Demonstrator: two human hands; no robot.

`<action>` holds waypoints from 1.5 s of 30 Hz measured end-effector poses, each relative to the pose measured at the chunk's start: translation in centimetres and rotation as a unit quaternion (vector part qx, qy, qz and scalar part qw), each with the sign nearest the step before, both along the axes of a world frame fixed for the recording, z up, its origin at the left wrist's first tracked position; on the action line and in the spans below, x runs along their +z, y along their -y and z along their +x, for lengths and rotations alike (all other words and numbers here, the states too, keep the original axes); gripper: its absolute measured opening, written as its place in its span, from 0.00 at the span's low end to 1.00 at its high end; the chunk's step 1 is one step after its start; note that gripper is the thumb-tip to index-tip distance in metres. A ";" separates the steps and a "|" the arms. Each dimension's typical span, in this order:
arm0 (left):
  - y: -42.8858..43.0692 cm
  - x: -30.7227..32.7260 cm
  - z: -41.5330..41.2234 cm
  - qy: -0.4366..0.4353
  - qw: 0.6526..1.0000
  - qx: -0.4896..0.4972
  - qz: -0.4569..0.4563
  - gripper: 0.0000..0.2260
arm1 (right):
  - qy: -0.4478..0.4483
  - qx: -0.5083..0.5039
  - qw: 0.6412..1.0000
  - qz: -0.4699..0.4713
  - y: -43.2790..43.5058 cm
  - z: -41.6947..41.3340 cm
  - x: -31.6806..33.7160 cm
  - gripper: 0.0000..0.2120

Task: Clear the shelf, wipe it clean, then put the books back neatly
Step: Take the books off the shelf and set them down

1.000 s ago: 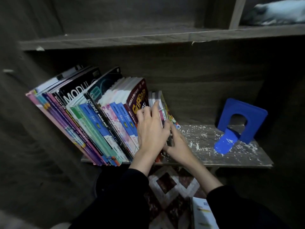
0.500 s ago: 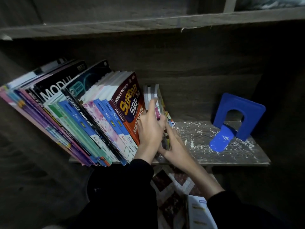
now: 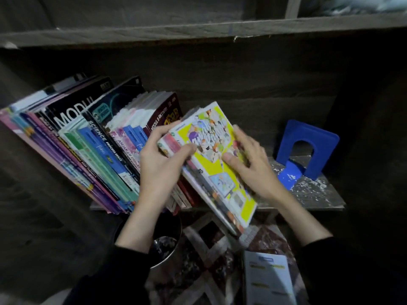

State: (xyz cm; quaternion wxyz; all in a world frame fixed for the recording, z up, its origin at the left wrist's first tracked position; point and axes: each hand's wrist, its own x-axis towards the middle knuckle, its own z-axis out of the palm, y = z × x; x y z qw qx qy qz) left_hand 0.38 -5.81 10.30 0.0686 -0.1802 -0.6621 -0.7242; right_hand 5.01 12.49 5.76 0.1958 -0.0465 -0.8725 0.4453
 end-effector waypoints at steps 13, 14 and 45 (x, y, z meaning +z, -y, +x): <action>-0.7 -15.8 4.9 0.376 0.899 -0.209 -0.081 0.19 | 0.333 0.212 0.897 -0.197 -5.3 12.3 -10.4 0.44; -1.5 -17.9 5.6 0.390 0.895 -0.195 -0.092 0.20 | 0.355 0.196 0.890 -0.207 -5.7 13.2 -11.9 0.43; -14.6 -39.6 6.4 0.299 0.811 -0.256 -0.433 0.38 | 0.403 -0.111 0.890 -0.183 -10.4 14.8 -34.8 0.40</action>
